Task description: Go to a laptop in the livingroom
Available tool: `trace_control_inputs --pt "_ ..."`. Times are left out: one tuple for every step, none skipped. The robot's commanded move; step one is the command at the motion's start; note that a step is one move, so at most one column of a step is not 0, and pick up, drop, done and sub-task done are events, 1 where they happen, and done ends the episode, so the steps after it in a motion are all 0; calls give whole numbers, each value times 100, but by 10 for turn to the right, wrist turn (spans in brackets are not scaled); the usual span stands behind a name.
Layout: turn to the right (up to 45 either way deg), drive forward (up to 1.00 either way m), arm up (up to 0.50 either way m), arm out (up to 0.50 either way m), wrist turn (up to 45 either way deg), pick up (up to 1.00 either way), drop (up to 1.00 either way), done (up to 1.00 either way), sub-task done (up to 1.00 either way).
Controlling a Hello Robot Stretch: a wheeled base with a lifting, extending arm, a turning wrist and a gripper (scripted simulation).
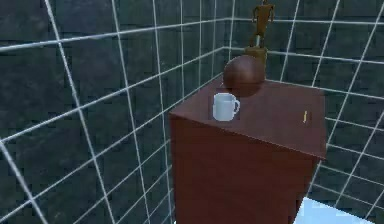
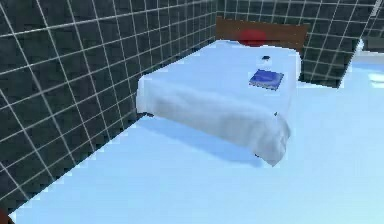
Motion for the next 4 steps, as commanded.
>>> trace_control_inputs --pt "450 0 0 0 0 0 0 0 0" --pt "450 0 0 0 0 0 0 0 0" --pt "450 0 0 0 0 0 0 0 0" --pt "330 0 0 0 0 0 0 0 0"
